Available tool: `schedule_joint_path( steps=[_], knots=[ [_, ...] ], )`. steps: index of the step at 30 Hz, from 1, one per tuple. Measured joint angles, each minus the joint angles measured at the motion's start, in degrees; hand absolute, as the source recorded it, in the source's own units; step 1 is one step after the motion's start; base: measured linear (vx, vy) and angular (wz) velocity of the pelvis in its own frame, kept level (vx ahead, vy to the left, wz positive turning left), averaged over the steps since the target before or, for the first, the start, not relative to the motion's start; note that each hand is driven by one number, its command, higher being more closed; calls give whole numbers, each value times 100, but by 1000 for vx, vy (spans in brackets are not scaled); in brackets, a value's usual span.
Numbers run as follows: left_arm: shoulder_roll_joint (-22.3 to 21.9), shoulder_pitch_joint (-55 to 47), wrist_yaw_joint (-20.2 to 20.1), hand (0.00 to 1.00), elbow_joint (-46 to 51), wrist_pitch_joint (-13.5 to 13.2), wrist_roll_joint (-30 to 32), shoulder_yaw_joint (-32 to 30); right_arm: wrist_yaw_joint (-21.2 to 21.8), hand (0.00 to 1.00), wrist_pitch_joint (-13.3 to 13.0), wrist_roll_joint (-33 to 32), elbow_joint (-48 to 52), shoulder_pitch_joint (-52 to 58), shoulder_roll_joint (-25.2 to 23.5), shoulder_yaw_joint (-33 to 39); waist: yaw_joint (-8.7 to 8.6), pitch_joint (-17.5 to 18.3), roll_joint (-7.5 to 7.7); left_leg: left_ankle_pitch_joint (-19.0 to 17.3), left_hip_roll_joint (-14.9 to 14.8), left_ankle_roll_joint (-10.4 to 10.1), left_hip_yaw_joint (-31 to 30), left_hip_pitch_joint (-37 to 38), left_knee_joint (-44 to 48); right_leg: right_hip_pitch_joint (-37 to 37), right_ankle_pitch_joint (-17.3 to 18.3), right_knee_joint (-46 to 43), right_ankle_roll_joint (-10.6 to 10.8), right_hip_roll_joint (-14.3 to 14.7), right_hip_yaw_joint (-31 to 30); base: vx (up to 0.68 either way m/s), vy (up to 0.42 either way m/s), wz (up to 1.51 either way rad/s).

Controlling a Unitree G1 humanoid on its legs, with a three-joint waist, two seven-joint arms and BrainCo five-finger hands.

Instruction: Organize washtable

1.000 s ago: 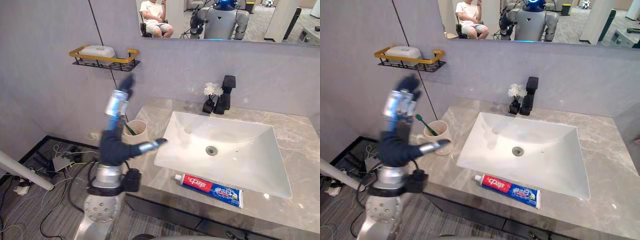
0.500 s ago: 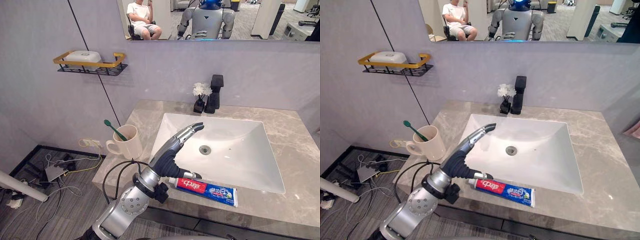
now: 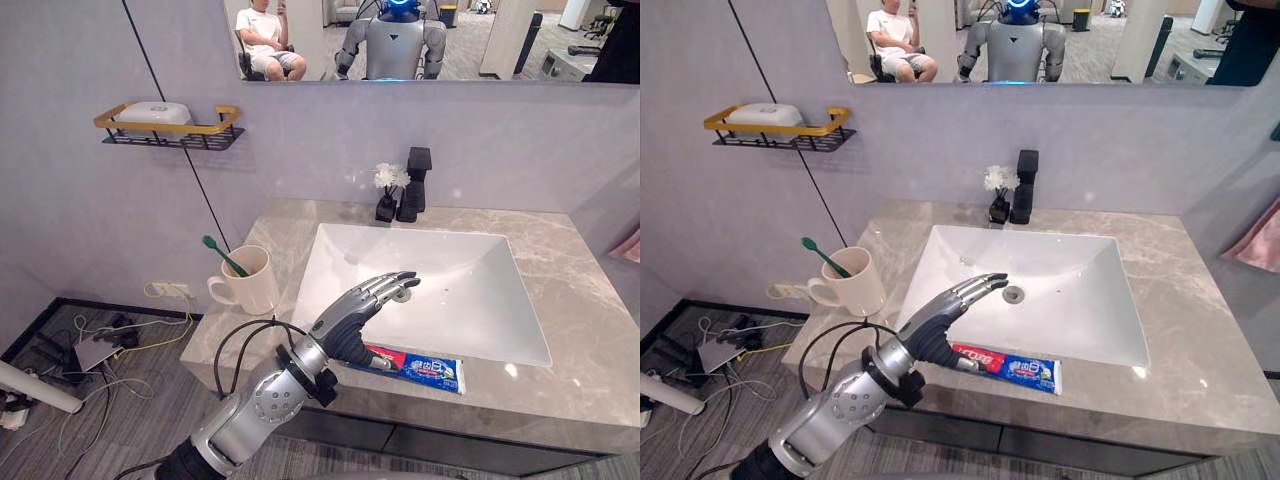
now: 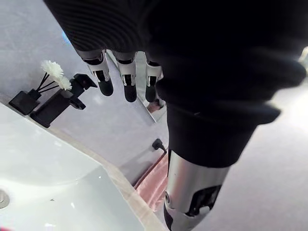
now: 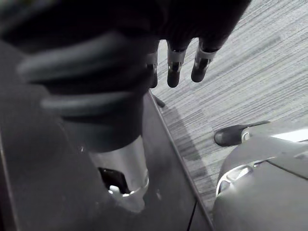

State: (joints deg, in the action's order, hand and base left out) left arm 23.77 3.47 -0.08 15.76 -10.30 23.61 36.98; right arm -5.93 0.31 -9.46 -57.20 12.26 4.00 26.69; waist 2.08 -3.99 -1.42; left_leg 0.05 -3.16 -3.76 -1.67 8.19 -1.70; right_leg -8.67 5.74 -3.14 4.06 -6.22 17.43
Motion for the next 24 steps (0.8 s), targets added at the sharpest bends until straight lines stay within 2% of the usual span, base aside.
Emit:
schedule_joint_path(
  steps=[2, 4, 11, 24],
  knots=[
    [1, 1, -32, 0, -125, 3, 88, 82, 2, 0, 0, 2, 3, 0, 1, 4, -16, -2, -1, -26, 2, 22, 22, 11, 22, 11, 0, -51, 1, -6, -21, -5, 21, -7],
    [-5, 0, -119, 0, -197, 2, 188, 153, 7, 0, 0, 4, 4, -1, 1, 6, -118, -5, 1, -37, 5, 23, 25, 19, 33, 29, 27, -132, -14, -18, -26, 0, 0, 0],
    [-97, 56, -120, 0, -478, 6, 321, 182, 16, 0, 2, 6, 18, 17, 8, 58, -139, -16, -24, -64, -12, -7, 37, 42, 40, 176, 228, -457, -4, -49, -54, 0, -4, -3],
    [-105, 54, -120, 0, -976, 120, 620, 171, 96, 0, 6, 60, 90, -105, 2, 264, -209, -111, -185, -143, -82, -119, 43, 152, 4, -2, 191, -238, -65, 47, -89, 10, -10, -1]
  ],
)
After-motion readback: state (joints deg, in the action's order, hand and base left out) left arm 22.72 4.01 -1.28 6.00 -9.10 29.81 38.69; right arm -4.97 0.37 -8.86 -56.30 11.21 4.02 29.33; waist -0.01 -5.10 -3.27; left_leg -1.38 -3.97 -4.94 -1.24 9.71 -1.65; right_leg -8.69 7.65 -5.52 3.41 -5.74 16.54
